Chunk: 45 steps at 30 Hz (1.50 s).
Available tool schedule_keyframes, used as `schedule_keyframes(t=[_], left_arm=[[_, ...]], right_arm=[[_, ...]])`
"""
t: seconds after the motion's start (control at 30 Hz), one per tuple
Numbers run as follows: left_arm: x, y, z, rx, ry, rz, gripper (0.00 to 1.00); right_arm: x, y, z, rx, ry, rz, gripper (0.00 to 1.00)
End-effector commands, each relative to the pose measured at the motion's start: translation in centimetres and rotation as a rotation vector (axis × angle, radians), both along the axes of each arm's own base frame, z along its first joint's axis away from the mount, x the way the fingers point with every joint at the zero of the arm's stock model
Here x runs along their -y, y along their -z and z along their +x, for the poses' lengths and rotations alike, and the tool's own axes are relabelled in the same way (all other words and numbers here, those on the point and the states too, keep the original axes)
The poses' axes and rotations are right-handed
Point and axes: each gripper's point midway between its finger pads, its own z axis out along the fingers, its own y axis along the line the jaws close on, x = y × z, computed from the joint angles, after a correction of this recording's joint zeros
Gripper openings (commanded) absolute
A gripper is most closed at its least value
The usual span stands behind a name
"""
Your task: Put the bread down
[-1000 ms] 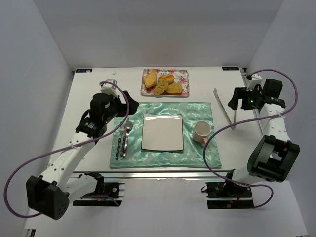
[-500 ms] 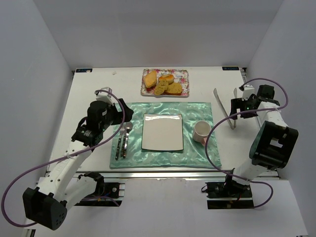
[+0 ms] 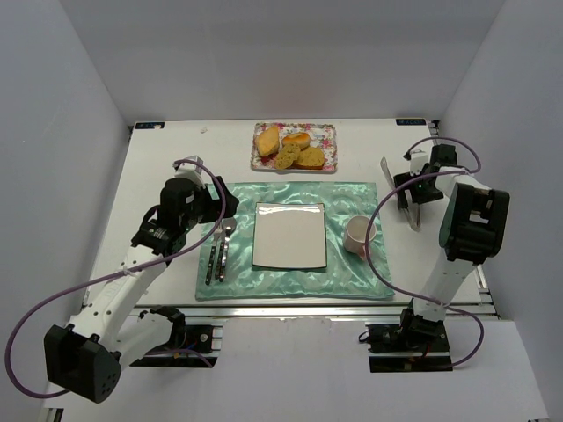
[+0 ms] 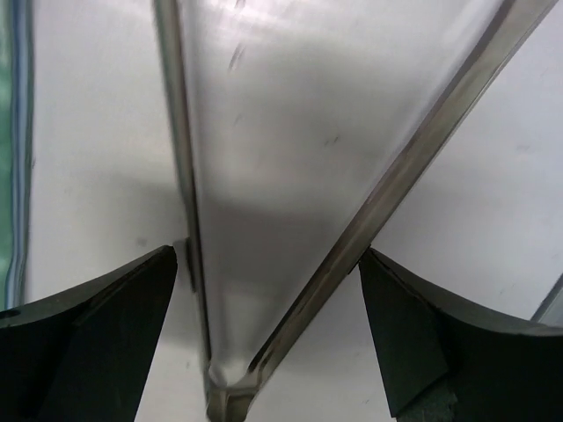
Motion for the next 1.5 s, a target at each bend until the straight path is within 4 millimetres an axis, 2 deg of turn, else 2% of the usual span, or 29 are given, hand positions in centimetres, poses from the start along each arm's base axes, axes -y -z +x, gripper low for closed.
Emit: schedule_keyframes(t=[0.0, 0.07, 0.13, 0.23, 0.33, 0.37, 0.43, 0.47, 0.53, 0.6, 0.77, 0.83, 0.87, 0.93, 0.97, 1.0, 1.07, 1.2, 1.23, 1.27, 1.33, 1.47], left_arm=[[-0.1, -1.8, 0.4, 0.037, -0.004, -0.009, 0.98], [0.0, -1.9, 0.4, 0.036, -0.005, -0.012, 0.98], [-0.1, -2.1, 0.4, 0.037, -0.009, -0.014, 0.98], [-0.4, -2.5, 0.3, 0.039, -0.024, -0.012, 0.98], [-0.7, -2.6, 0.1, 0.043, -0.038, -0.012, 0.98], [-0.8, -2.8, -0.1, 0.045, -0.044, -0.019, 0.98], [-0.8, -2.6, -0.2, 0.044, -0.049, -0.023, 0.98], [-0.9, -2.6, -0.3, 0.044, -0.051, -0.029, 0.98], [-0.8, -2.6, -0.5, 0.046, -0.048, -0.032, 0.98], [-0.9, -2.8, -0.5, 0.046, -0.048, -0.030, 0.98], [-1.1, -2.9, -0.6, 0.051, -0.047, -0.016, 0.98], [-1.0, -2.8, -0.6, 0.051, -0.045, -0.017, 0.98], [-1.0, -2.9, -0.6, 0.054, -0.045, -0.018, 0.98], [-0.9, -2.9, -0.6, 0.056, -0.042, -0.022, 0.98], [-1.0, -2.9, -0.7, 0.057, -0.042, -0.023, 0.98], [-1.0, -3.1, -0.7, 0.060, -0.044, -0.022, 0.98], [-1.2, -3.2, -0.9, 0.063, -0.051, -0.021, 0.98], [-1.7, -3.6, -1.4, 0.069, -0.064, -0.018, 0.98], [-1.8, -3.6, -1.5, 0.068, -0.068, -0.016, 0.98], [-1.9, -3.5, -1.7, 0.063, -0.072, -0.015, 0.98], [-2.1, -3.7, -1.9, 0.068, -0.079, -0.017, 0.98], [-2.6, -4.0, -2.4, 0.066, -0.098, -0.014, 0.98]], right_arm=[[0.7, -0.9, 3.9, 0.076, 0.043, -0.046, 0.89], [1.0, -0.7, 5.5, 0.085, 0.068, -0.045, 0.89], [1.1, -0.1, 6.0, 0.077, 0.070, -0.042, 0.87], [0.8, -0.2, 6.5, 0.077, 0.061, -0.029, 0.77], [0.2, 0.2, 5.4, 0.051, 0.045, 0.006, 0.60], [-0.1, 0.3, 5.2, 0.044, 0.041, 0.016, 0.48], [-0.5, 0.5, 4.4, 0.029, 0.036, 0.040, 0.33], [-0.7, 0.4, 4.3, 0.027, 0.037, 0.053, 0.21], [-0.9, -0.2, 4.2, 0.031, 0.051, 0.074, 0.19], [-1.2, -2.4, 4.6, 0.072, 0.045, 0.105, 0.14], [-3.3, -11.5, 6.4, 0.258, -0.013, 0.192, 0.18], [-4.8, -13.4, 6.3, 0.262, -0.047, 0.231, 0.23], [-5.3, -15.0, 6.8, 0.286, -0.059, 0.241, 0.28], [-6.7, -16.2, 6.7, 0.286, -0.086, 0.269, 0.34], [-7.3, -16.7, 6.8, 0.290, -0.093, 0.277, 0.42], [-8.4, -17.7, 7.1, 0.308, -0.111, 0.291, 0.44], [-9.6, -18.6, 7.3, 0.319, -0.134, 0.300, 0.53], [-13.5, -21.0, 7.9, 0.364, -0.222, 0.315, 0.56], [-14.0, -21.0, 8.2, 0.364, -0.229, 0.318, 0.56], [-15.6, -21.2, 8.2, 0.364, -0.259, 0.321, 0.57], [-16.7, -21.1, 8.8, 0.361, -0.275, 0.325, 0.57], [-19.9, -20.0, 8.7, 0.323, -0.317, 0.347, 0.56]])
